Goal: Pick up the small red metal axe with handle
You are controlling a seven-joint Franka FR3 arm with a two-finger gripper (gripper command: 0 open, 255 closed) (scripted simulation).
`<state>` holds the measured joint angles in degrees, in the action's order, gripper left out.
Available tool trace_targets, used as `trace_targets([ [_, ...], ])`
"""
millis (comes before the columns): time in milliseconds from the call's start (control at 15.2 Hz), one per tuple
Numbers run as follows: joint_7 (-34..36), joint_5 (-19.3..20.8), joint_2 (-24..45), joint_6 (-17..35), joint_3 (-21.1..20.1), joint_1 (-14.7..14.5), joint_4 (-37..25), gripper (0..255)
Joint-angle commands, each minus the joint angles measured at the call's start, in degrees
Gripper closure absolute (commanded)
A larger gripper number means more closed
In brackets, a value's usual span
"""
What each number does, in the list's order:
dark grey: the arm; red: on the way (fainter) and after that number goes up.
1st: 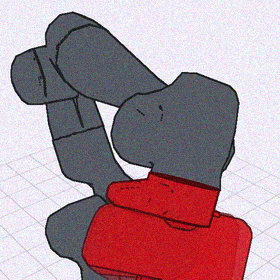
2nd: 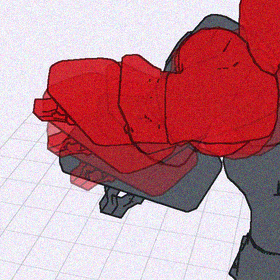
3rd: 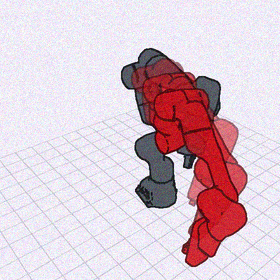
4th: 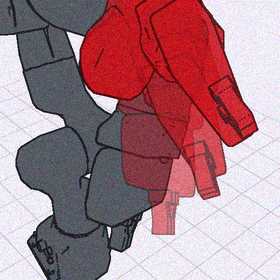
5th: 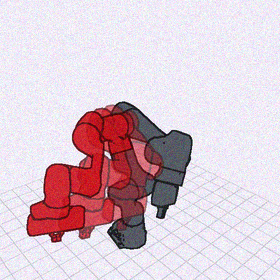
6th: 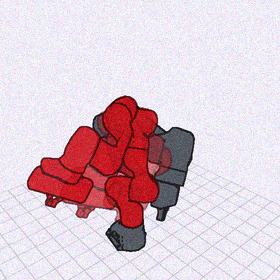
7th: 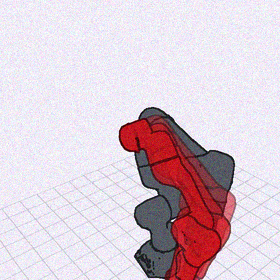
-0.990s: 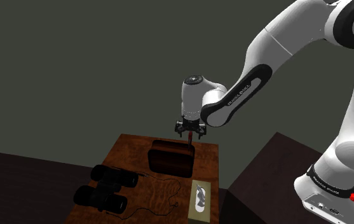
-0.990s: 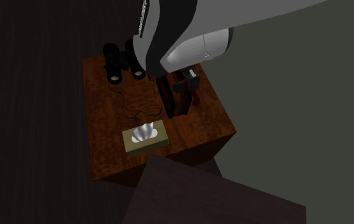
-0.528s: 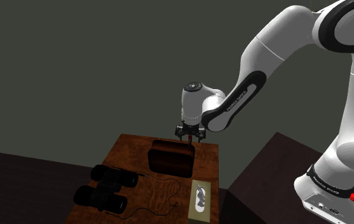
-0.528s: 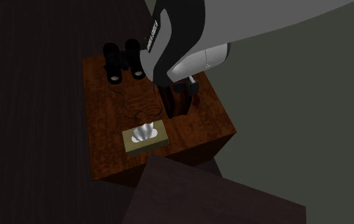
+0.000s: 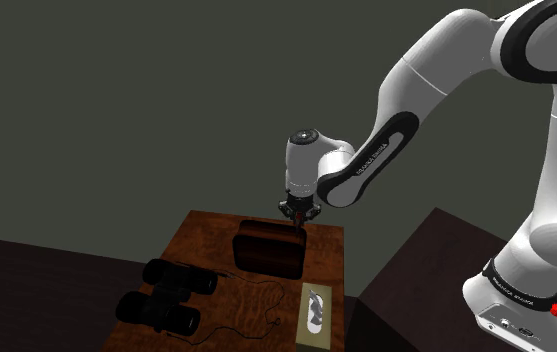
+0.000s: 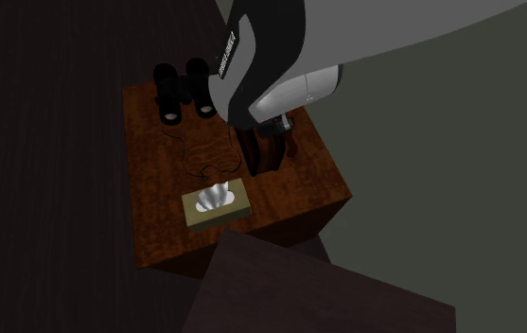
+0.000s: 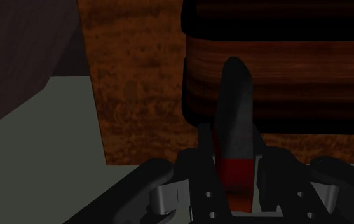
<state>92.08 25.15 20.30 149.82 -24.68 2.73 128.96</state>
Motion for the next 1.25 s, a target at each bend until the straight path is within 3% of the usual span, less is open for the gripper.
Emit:
trace_targets([
  [0,0.0,0.0,0.0,0.0,0.0,0.0,0.0,255],
  [1188,-7.8,-10.3,-10.0,-8.9,-5.0,3.6,-0.5,255],
])
